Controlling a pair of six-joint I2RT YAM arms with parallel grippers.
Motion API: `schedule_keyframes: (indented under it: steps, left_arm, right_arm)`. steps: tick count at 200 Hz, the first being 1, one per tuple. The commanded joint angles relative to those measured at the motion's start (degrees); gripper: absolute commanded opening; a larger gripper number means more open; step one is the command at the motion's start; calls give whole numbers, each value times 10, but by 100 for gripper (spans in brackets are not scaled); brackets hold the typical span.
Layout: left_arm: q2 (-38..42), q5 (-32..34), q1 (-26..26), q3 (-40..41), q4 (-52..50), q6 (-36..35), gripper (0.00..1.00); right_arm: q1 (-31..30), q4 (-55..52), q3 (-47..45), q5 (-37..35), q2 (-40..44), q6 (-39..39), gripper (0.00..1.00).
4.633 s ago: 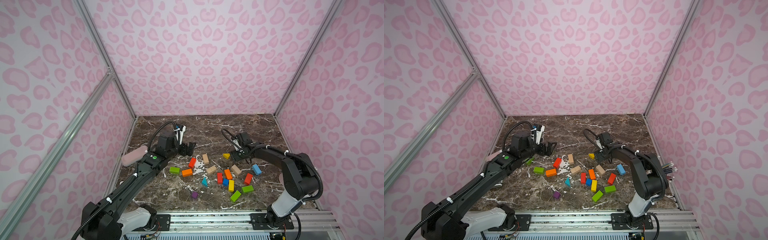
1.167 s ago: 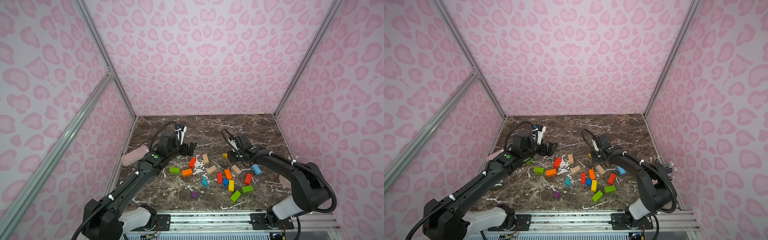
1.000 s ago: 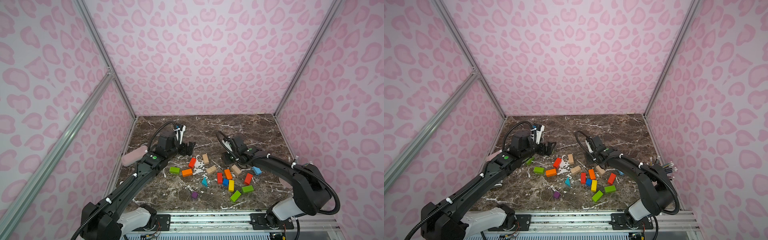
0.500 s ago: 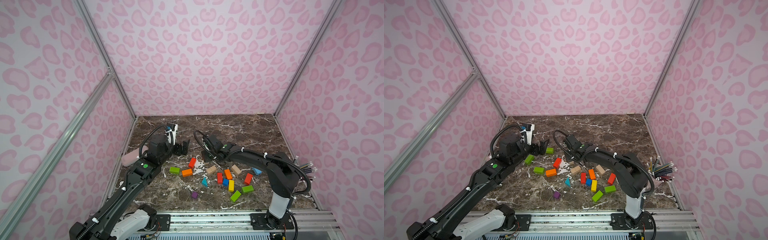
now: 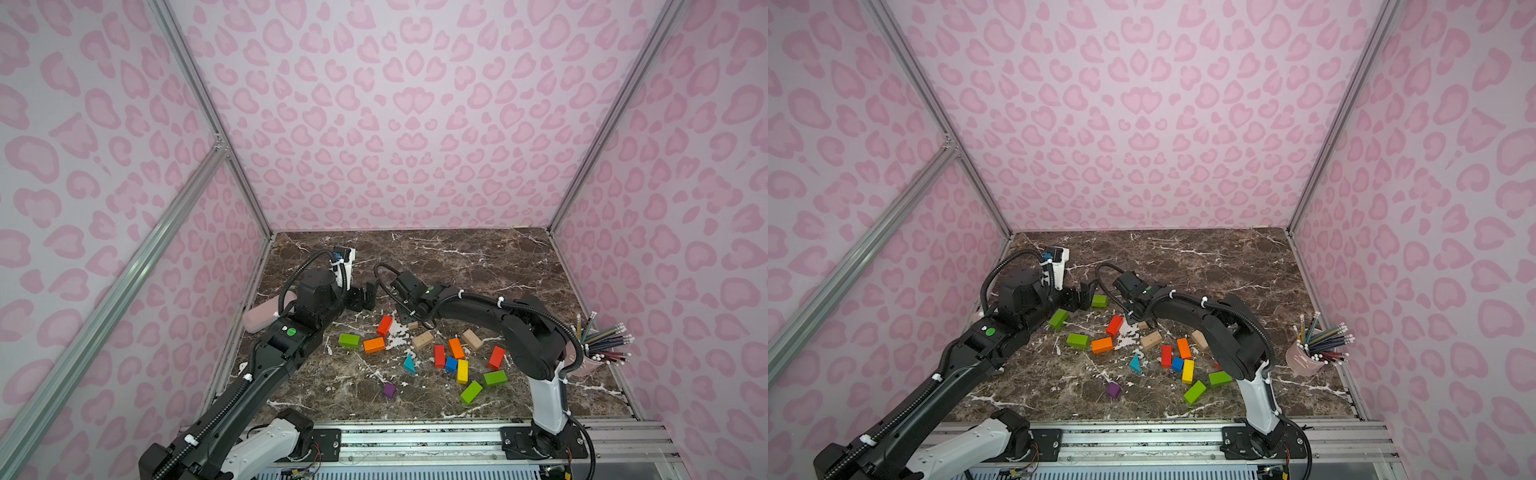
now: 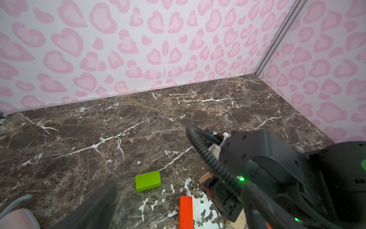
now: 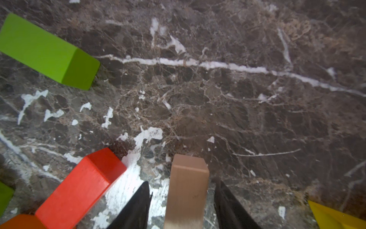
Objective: Assemble a heart with building blocks
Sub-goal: Assemble the building block at the center of the board.
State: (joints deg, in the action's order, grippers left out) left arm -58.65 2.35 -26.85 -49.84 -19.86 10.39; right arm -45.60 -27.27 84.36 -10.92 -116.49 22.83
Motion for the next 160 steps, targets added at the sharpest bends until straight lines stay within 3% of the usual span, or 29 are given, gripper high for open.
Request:
schedule_keyframes:
  steps: [1, 74, 160]
  left_arm:
    - [0, -2, 0, -2, 29, -3, 100]
    - [-6, -1, 0, -3, 28, -5, 100]
    - [-11, -9, 0, -2, 27, -6, 100]
  right_arm:
    - [-1, -5, 17, -3, -11, -19, 53]
    - [10, 4, 18, 8, -22, -96, 41]
    - [56, 16, -26, 84, 8, -260, 38]
